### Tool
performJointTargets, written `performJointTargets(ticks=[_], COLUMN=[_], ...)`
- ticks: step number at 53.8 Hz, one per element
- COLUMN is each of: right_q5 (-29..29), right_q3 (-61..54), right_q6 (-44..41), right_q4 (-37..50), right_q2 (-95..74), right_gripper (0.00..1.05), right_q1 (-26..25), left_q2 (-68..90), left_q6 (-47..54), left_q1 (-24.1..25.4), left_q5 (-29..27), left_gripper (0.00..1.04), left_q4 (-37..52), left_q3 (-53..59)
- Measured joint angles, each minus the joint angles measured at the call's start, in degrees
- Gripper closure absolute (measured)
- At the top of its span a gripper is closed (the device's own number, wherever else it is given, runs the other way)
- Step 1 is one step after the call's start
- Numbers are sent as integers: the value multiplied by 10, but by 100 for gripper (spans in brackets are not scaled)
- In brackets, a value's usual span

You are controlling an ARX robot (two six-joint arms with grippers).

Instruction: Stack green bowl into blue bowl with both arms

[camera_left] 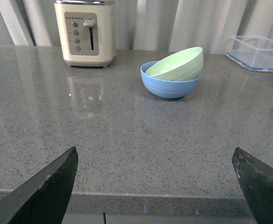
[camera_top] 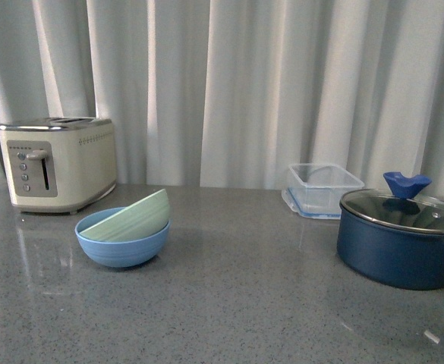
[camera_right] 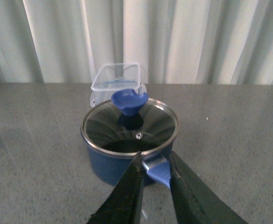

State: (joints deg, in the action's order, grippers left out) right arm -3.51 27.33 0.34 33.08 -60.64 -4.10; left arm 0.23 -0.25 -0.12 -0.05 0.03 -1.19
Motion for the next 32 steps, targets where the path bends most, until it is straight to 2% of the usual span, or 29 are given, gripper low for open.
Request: performJointTargets(ticks=[3,6,11,32], right_q5=[1,25,33,35], right_q3=[-27,-50,-97,-199], right_q6=[0,-1,-2,-2], right_q4=[8,16,27,11], right_q2=[15,31,69,186], right_gripper=[96,104,104,104], right_q1=[3,18,39,39], left_q2=[0,0,0,0], left_q6=[0,0,0,0], left_q1=[0,0,0,0], left_q5=[0,0,0,0], left_gripper=[7,7,7,7], left_q4=[0,0,0,0], left_q3=[0,0,0,0])
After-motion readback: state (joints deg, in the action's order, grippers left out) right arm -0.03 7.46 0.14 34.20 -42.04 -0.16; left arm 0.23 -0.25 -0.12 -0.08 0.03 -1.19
